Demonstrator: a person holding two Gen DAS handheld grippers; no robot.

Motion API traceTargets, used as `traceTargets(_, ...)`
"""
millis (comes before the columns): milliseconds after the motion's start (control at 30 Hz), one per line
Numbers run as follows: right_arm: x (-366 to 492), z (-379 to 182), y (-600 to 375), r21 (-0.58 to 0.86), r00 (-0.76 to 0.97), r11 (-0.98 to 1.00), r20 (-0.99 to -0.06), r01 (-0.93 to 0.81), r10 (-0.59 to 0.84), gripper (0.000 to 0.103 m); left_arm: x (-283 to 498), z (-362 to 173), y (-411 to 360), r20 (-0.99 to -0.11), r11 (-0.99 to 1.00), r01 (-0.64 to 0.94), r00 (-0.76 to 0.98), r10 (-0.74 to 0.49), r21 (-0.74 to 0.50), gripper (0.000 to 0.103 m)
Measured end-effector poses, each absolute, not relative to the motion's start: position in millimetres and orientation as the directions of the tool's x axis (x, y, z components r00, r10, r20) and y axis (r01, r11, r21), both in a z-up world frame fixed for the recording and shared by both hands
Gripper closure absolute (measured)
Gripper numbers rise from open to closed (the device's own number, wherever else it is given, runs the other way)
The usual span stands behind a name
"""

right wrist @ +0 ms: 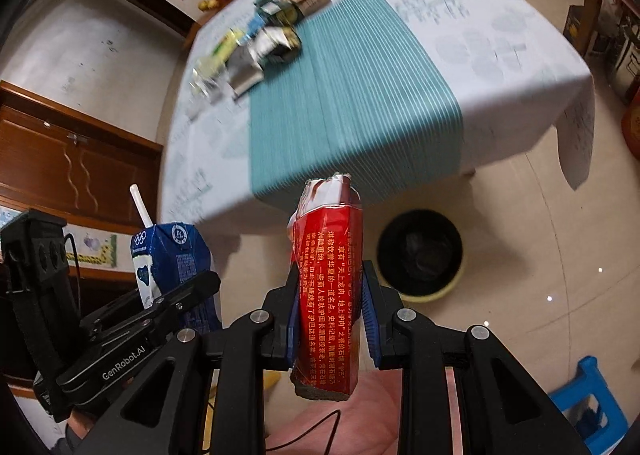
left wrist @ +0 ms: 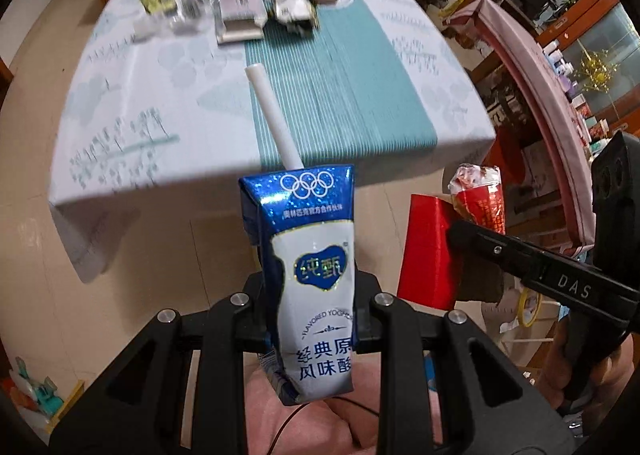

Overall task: Collect trash
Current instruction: 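Carry both items over the black bin and open both grippers, then raise both tools back toward the table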

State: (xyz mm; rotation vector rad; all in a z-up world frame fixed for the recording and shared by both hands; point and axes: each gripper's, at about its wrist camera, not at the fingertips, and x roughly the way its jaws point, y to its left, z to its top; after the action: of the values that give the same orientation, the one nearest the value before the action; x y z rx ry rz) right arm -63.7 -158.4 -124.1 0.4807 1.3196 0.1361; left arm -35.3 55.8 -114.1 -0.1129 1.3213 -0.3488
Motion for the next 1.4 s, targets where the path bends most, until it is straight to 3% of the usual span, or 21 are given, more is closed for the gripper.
traceTargets(233,-75.5,-213.9,-176.5,0.407,0.213,0.895,-0.905,0.184,0.368,0.077,-49.7,-175.6,27.2,-0.942,0.952,0.176,0.183,-0.280,-0.249,0.081)
traceTargets(533,-71.4,-365.0,-196.2,0.366,0.177,0.912,-0.925,0.185,0.335,0.073,-51.7,-308.1,-12.0,-0.965,0.970,0.157,0.159,-0.209,-0.184,0.081)
traceTargets(633,-64.3,-406.8,-198.4,0.361,0.185,0.913,-0.926,0.191,0.328,0.068,-47.5,-351.0,-22.0,-0.967,0.973,0.153,0.160,-0.197,-0.172,0.081)
traceTargets(700,-57.9,-434.1,-196.0,0.355,0.184,0.914,-0.929,0.194,0.321,0.058,-45.5,-375.9,-29.0,-0.966,0.976,0.148,0.177,-0.187,-0.161,0.080)
traceTargets(767,-54.2,-456.2,-194.7,0.348,0.183,0.916,-0.932,0.202,0.313,0.052,-41.7,-400.1,-33.6,-0.965,0.976,0.150,0.182,-0.187,-0.161,0.073)
traceTargets(833,-52.3,-473.5,-197.1,0.348,0.188,0.913,-0.931,0.214,0.312,0.045,-39.1,-415.4,-34.9,-0.965,0.976,0.146,0.187,-0.187,-0.161,0.031)
traceTargets(900,-52.4,-486.1,-198.5,0.349,0.195,0.911,-0.931,0.219,0.310,0.041,-34.2,-428.3,-34.3,-0.963,0.981,0.129,0.211,-0.170,-0.145,0.012)
traceTargets(1167,-57.2,-489.0,-199.1,0.358,0.231,0.912,-0.922,0.200,0.311,0.040,-30.0,-454.6,-17.0,-0.962,0.990,0.062,0.235,-0.139,-0.128,0.012)
traceTargets(1400,-69.0,-437.8,-200.5,0.371,0.267,0.907,-0.911,0.199,0.314,0.040,-39.8,-425.7,-7.8,-0.955,0.991,0.040,0.267,-0.132,-0.125,0.012)
